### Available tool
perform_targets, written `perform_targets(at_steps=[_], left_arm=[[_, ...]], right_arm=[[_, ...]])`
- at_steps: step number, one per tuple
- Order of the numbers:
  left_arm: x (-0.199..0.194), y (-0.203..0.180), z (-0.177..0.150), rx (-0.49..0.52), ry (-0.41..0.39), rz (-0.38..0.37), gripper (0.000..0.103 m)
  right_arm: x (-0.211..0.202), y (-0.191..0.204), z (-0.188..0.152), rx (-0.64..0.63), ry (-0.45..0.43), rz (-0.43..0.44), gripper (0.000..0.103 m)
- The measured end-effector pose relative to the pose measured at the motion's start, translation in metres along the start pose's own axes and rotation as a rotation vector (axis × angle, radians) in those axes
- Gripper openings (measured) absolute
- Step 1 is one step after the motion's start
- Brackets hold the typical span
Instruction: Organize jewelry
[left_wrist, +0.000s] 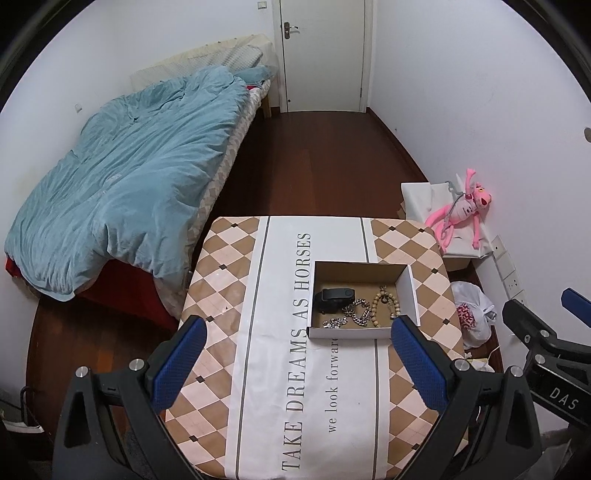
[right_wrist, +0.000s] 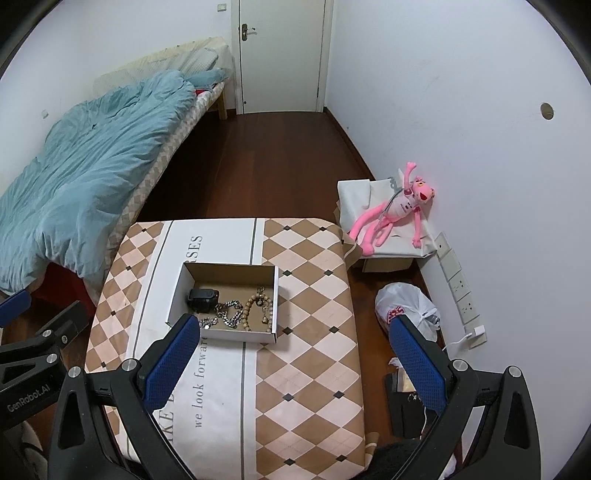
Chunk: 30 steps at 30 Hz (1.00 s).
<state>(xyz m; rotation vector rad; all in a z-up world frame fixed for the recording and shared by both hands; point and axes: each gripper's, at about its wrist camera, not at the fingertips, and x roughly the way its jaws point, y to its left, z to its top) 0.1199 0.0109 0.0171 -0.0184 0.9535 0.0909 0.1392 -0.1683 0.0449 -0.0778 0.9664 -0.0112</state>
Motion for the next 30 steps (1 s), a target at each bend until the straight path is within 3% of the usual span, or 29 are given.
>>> perform_targets(at_steps=[30], left_arm=[[0.011,0.008,-0.007,-0.005,0.022,0.01,0.102]], right_arm=[[0.005,0.003,-0.005,-0.011,0.026,0.004,0.103]])
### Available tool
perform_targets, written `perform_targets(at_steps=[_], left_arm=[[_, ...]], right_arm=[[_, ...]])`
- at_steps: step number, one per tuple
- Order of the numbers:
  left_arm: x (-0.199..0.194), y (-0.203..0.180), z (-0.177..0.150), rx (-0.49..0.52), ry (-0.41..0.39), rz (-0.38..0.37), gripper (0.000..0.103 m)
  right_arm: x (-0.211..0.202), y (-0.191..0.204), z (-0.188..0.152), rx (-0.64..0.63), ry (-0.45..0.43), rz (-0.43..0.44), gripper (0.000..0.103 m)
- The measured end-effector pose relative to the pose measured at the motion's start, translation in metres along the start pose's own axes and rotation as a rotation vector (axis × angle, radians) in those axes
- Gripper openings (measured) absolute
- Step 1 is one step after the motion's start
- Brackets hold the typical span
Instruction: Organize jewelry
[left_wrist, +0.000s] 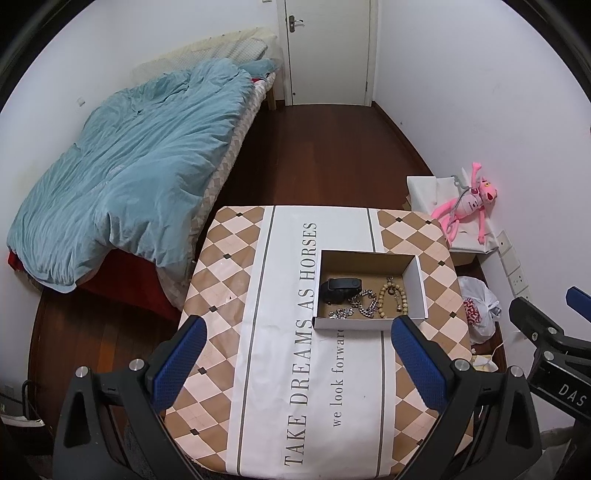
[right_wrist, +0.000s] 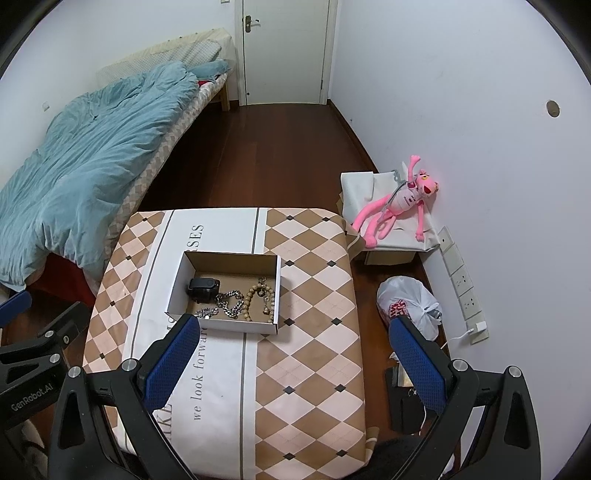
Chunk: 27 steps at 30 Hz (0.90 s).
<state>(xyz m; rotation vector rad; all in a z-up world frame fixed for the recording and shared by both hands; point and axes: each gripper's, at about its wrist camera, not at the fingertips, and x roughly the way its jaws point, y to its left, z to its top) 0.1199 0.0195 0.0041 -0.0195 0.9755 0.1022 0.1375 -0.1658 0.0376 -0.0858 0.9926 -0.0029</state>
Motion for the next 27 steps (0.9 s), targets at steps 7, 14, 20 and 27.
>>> perform_targets(at_steps=[7,14,20,27], left_arm=[[-0.001,-0.0005,-0.0015,0.0,-0.007,0.001,0.102],[-0.0033,-0.0032,0.0006,0.005,-0.009,0.003,0.102],[-0.0032,-0.0031,0.0002,0.006,-0.011,0.005,0.102],[-0.004,-0.0038,0.0008,0.005,-0.01,0.003,0.102]], right_arm=[[-0.0001,-0.0005,0.0003,0.001,0.001,0.002,0.103],[-0.0002,-0.0004,0.0,0.002,0.001,0.002,0.103],[0.0002,-0.0003,0.0008,0.0,0.001,-0.002,0.103],[-0.0007,0.0002,0.0004,-0.004,-0.002,-0.006,0.103]])
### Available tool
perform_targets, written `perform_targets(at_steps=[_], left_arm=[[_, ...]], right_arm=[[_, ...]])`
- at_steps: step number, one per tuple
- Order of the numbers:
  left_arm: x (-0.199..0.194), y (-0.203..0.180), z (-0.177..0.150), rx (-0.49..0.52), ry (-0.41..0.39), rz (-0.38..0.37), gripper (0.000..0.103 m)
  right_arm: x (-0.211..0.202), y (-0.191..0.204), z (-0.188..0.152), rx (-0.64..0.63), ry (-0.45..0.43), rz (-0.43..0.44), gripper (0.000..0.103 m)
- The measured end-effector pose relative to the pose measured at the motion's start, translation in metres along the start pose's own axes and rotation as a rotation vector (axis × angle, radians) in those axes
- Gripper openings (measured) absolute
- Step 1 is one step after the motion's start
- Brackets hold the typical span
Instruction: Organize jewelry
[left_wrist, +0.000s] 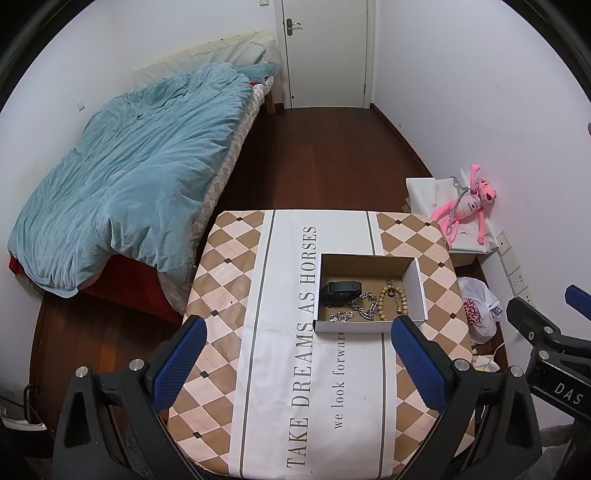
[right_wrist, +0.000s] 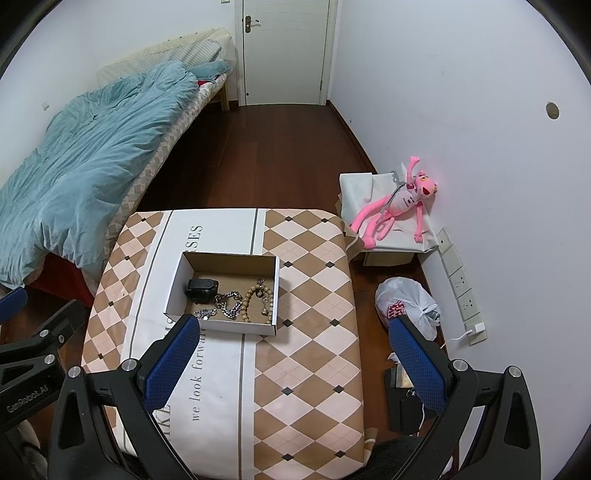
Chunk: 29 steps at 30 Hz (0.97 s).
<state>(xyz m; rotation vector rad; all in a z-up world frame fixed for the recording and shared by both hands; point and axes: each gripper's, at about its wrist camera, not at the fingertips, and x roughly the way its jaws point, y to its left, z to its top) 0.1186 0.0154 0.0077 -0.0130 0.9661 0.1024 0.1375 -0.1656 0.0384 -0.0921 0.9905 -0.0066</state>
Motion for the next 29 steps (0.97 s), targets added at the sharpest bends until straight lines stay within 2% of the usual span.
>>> perform_targets(at_steps=[29], left_arm=[[-0.0003,0.002,-0.0002,0.002,-0.008,-0.009,0.102]], right_arm=[[0.0001,0.0006,0.0004,0.002,0.003,0.0,0.103]])
